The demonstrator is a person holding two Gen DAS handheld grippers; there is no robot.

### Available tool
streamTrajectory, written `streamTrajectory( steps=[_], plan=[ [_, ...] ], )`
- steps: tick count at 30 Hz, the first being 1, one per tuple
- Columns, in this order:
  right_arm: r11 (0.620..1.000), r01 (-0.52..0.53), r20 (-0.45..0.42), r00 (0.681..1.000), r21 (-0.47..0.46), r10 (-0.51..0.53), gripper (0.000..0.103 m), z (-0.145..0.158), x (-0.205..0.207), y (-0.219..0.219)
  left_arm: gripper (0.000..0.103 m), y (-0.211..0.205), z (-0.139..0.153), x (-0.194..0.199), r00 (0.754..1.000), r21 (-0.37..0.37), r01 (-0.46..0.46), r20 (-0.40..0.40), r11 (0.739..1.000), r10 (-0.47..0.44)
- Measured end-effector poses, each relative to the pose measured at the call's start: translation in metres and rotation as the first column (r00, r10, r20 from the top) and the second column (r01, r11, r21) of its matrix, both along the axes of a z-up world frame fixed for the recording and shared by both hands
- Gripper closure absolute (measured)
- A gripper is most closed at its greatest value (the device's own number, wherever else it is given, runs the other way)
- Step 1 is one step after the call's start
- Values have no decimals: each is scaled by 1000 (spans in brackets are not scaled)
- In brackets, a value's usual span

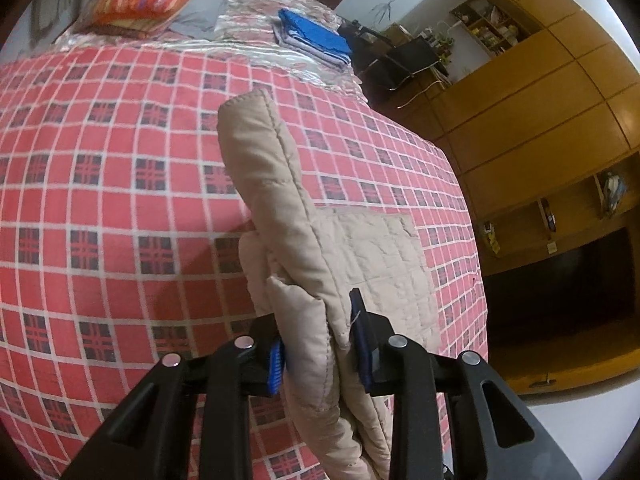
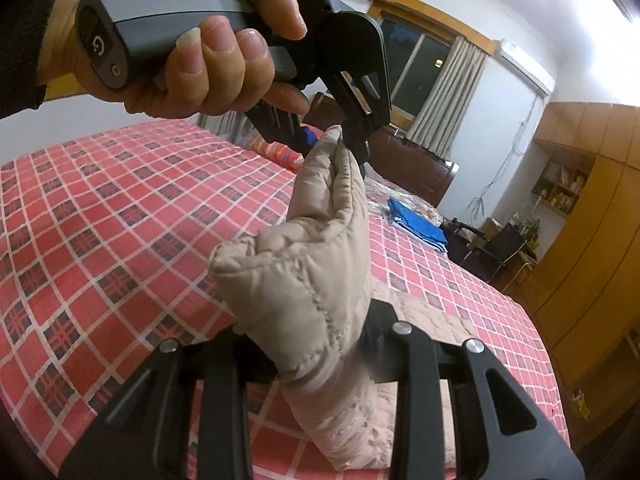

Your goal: Fold large clothes

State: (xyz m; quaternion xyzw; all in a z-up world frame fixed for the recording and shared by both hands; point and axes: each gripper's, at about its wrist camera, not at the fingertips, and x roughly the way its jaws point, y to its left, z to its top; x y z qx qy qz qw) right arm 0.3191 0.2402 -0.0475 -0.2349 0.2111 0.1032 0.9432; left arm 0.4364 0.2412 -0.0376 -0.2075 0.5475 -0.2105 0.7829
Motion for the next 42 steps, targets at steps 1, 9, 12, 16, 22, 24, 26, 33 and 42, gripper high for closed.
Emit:
streamTrajectory(
  steps=[1,9,12,16,22,24,26,33,42],
  plan=[
    [1000,3,3,1000,5,-3,73,1,0,-2,75,-4,3,0,1000,4,2,4,1000,-2],
    [998,32,18,999,53,-34,73,10,-3,-26,75,-39,19,3,1000,41,23,19,999,-24],
    [996,46,24,999,76,-48,73,14,-4,-38,75,-54,27,3,999,55,36,27,998,-37],
    [993,62,28,997,104,-65,73,18,-5,-51,75,-74,35,2,998,75,48,33,996,-50],
    [988,81,33,996,130,-86,73,22,-7,-69,75,-98,43,2,997,104,63,43,993,-68],
    [987,87,32,995,136,-93,73,22,-8,-75,75,-107,44,3,996,112,68,43,991,-73],
    [985,94,28,995,148,-99,73,22,-8,-83,75,-115,45,4,996,119,71,44,990,-77],
    [976,114,18,993,184,-120,74,22,-9,-104,75,-147,45,6,995,157,87,38,984,-94],
    [961,143,6,989,238,-149,74,19,-9,-138,75,-194,46,8,992,210,115,33,971,-124]
  ],
)
